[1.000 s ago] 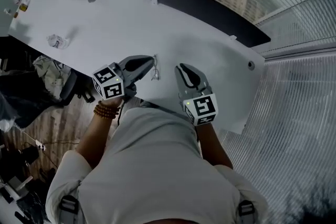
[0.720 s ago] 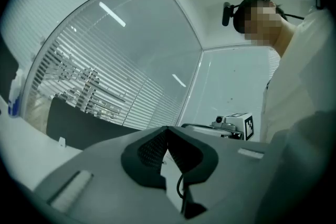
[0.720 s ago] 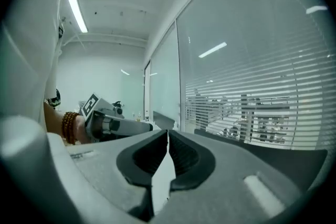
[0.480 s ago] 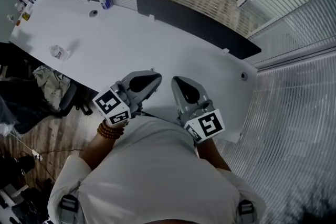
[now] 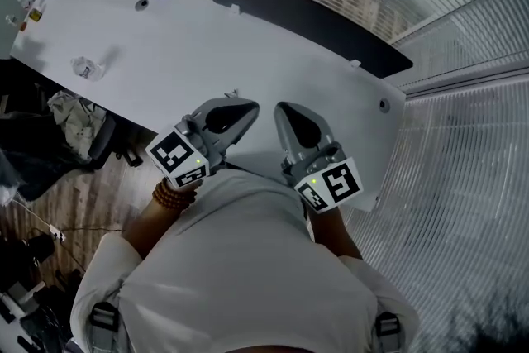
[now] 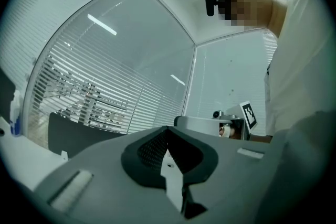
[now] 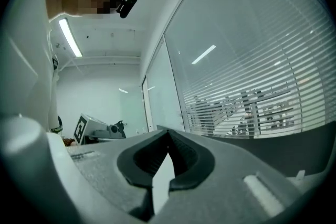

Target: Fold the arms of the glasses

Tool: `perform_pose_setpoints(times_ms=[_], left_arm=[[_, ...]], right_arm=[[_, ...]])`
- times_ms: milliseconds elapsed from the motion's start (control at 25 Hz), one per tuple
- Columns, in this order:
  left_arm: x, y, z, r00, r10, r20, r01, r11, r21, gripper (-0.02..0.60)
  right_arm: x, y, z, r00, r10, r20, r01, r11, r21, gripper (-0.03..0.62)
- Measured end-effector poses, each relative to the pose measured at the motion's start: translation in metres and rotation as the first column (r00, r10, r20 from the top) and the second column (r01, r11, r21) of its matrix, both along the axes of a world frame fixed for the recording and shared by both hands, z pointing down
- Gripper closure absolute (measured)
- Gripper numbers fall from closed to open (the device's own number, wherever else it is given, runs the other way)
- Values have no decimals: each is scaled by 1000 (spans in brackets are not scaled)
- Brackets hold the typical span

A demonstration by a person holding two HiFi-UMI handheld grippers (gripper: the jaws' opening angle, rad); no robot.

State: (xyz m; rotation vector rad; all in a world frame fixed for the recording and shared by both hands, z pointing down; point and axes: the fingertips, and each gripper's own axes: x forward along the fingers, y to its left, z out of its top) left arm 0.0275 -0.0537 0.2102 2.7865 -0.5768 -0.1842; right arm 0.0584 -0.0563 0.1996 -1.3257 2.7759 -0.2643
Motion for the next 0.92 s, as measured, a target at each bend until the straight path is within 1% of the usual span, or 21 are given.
perform_pose_setpoints(times_ms=[80, 160, 400, 640, 760, 920], left_arm=[[6, 0, -2, 1000, -6, 10, 6, 1000, 12, 584], [8, -1, -7, 1000, -13, 12, 12, 1000, 27, 583], [9, -7, -8, 999, -25, 36, 22, 998, 58, 584], [11, 4, -9, 999, -29, 30, 27, 999, 47, 584], [9, 4, -7, 999, -33, 38, 31, 999, 44, 584], [3, -2, -7, 998, -38, 54, 34, 998, 58, 584]], right_arm=[[4, -2, -2, 1000, -3, 8, 3, 1000, -3, 594], [4, -6, -6, 1000, -11, -4, 11, 1000, 6, 594], [-7, -8, -6, 999, -42, -24, 42, 999, 17, 594], [-14, 2, -3, 997, -67, -48, 68, 998, 12, 594], [-15, 2, -3, 996, -73, -49, 74, 997, 16, 594], [-17, -4, -3, 996, -74, -42, 75, 997, 29, 594]])
